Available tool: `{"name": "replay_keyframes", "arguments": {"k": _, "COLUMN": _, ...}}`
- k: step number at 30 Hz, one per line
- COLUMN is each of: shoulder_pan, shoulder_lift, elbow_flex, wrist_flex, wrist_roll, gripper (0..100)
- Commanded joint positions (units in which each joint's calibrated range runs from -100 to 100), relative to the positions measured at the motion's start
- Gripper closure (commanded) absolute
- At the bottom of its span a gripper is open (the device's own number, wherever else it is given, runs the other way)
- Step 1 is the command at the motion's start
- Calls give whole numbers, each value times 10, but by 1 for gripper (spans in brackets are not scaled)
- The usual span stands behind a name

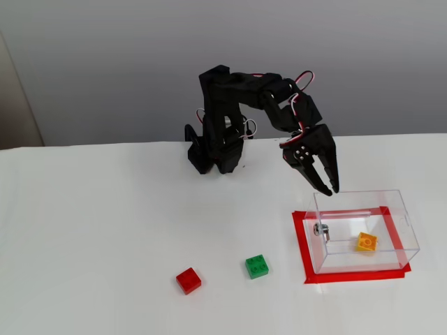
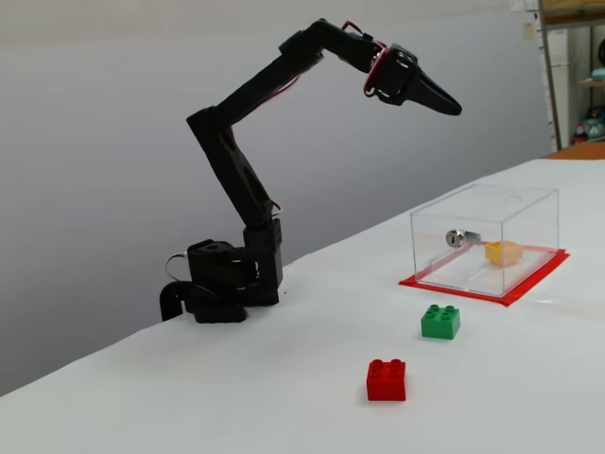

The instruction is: Pick the yellow lego brick and place it into the transparent box

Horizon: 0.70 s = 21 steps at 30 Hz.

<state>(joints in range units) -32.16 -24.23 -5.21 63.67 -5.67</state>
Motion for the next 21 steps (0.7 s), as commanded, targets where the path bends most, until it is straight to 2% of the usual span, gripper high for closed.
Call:
{"name": "replay_keyframes", "arguments": {"k": 1, "shoulder_pan": 68, "shoulder_lift": -75, "elbow_flex": 27, "wrist_flex": 13, "wrist_roll": 4, "gripper": 97}}
{"name": "replay_keyframes", "arguments": {"k": 12, "shoulder_pan": 279, "shoulder_lift": -289, "elbow_flex": 270, "wrist_flex": 14, "wrist_roll": 43, "gripper": 98}}
{"name": "replay_keyframes", "arguments": {"k": 21, "shoulder_pan": 352, "shoulder_lift": -390, "elbow_flex": 470, "wrist_flex": 15, "wrist_roll": 99, "gripper": 98}}
